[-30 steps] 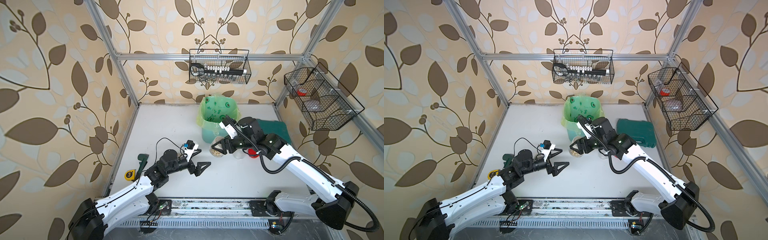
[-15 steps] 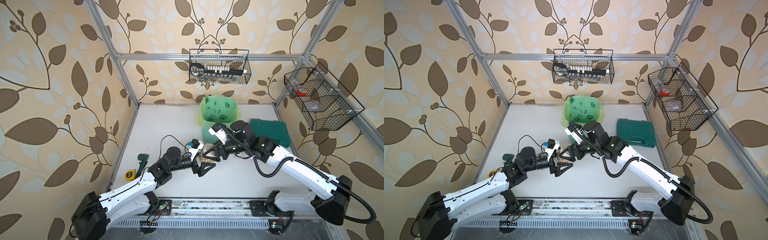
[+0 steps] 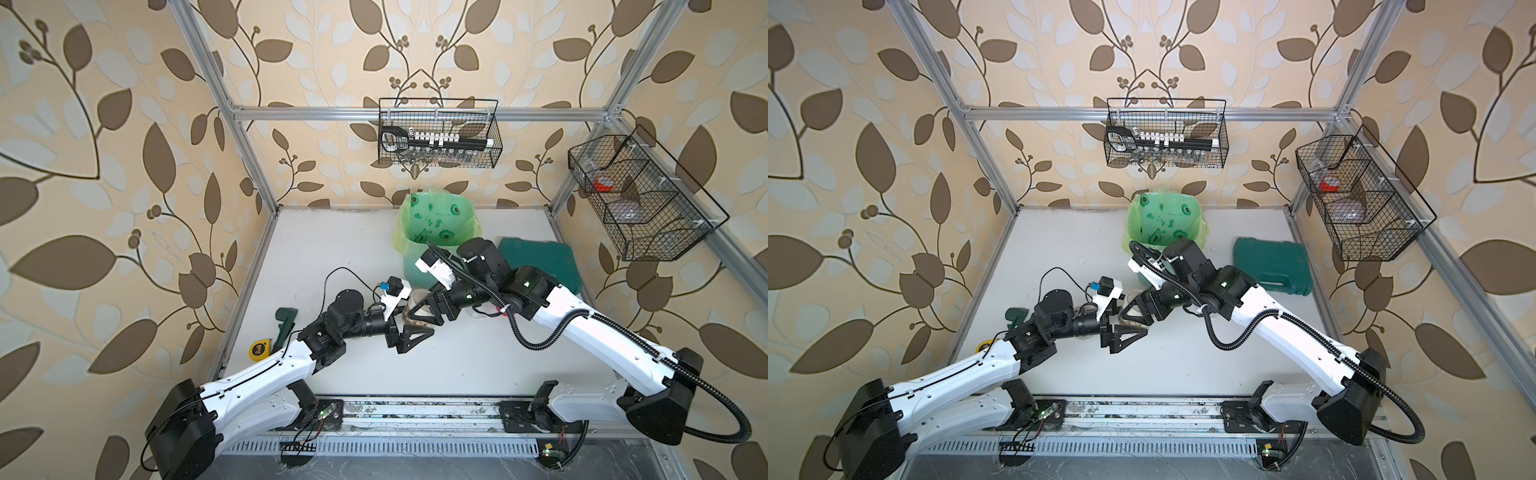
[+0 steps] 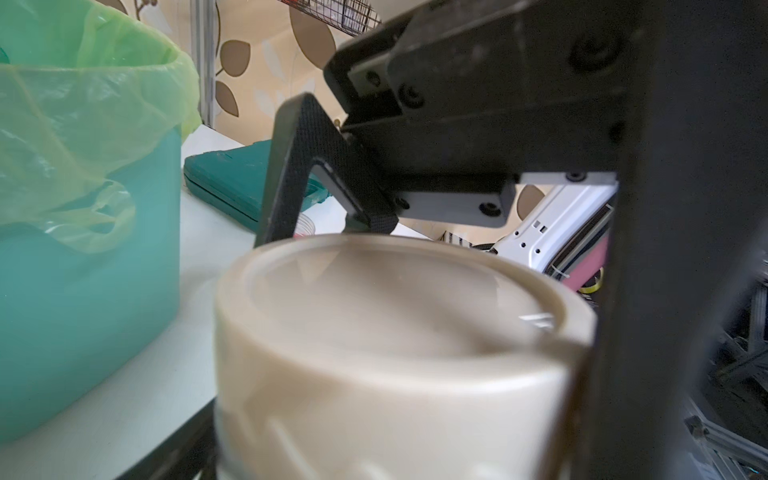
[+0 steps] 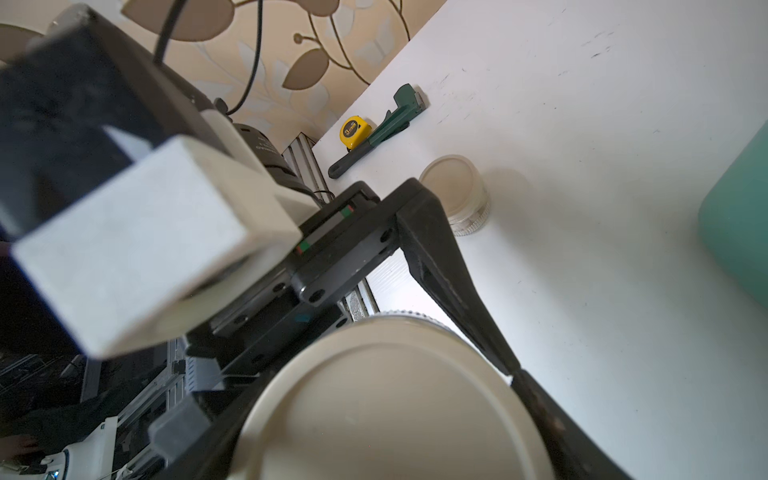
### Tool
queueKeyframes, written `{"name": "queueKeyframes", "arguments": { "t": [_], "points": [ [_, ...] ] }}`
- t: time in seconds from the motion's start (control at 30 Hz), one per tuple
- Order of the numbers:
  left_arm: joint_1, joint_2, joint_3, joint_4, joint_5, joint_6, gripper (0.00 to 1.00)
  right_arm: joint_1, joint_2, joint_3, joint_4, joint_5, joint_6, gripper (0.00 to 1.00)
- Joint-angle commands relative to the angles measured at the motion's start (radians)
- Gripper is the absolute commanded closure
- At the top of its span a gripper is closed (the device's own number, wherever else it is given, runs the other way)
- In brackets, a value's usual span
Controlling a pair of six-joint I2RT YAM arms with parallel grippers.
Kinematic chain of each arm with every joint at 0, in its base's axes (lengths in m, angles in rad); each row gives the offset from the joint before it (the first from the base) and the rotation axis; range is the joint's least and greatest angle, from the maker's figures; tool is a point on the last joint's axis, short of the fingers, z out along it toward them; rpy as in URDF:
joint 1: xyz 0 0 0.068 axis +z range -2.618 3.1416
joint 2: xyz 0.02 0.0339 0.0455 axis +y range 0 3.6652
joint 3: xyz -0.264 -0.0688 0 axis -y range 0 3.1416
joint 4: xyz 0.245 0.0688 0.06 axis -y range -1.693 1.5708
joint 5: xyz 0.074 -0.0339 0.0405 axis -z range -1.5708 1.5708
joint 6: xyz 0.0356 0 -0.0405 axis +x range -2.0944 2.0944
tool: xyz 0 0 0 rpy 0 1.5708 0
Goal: Empty moldy peanuts from jars
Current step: Unscrew the lid from the jar.
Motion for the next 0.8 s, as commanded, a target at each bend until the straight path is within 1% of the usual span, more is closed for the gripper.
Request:
{"name": "queueKeyframes", "arguments": {
  "t": [0.0,0.07,0.23,0.3,0.33,0.4,0.5,0.57,0.6,0.63,0.77],
  "points": [
    [-0.002,0.023,0.051,0.03,0.089,-0.02,0.07,0.005,-0.004,0.044,-0.01,-0.036,-0.025,0.56],
    [-0.003,0.035,0.053,0.05,0.105,-0.032,0.13,0.005,-0.006,0.04,0.0,-0.041,-0.017,0.55],
    [-0.002,0.039,0.053,0.076,0.122,-0.051,0.38,0.01,-0.005,0.027,0.028,-0.062,-0.006,0.55],
    [-0.003,0.035,0.049,0.075,0.114,-0.053,0.48,0.012,0.0,0.024,0.038,-0.066,-0.001,0.52],
    [-0.002,0.033,0.048,0.075,0.106,-0.052,0.51,0.013,0.0,0.022,0.04,-0.068,0.001,0.5],
    [-0.002,0.029,0.046,0.074,0.088,-0.053,0.54,0.012,-0.002,0.015,0.056,-0.062,0.009,0.42],
    [-0.002,0.021,0.04,0.082,0.052,-0.06,0.59,0.01,-0.021,-0.01,0.096,-0.06,0.025,0.2],
    [-0.002,0.015,0.033,0.095,0.026,-0.071,0.62,0.011,-0.046,-0.043,0.145,-0.052,0.046,0.1],
    [-0.002,0.01,0.027,0.105,0.014,-0.074,0.64,0.01,-0.07,-0.068,0.184,-0.042,0.06,0.01],
    [-0.002,0.007,0.022,0.115,0.005,-0.08,0.64,0.01,-0.085,-0.082,0.205,-0.029,0.069,0.0],
    [-0.002,-0.005,0.008,0.144,-0.021,-0.096,0.67,0.012,-0.204,-0.225,0.389,0.042,0.155,0.01]
  ]
}}
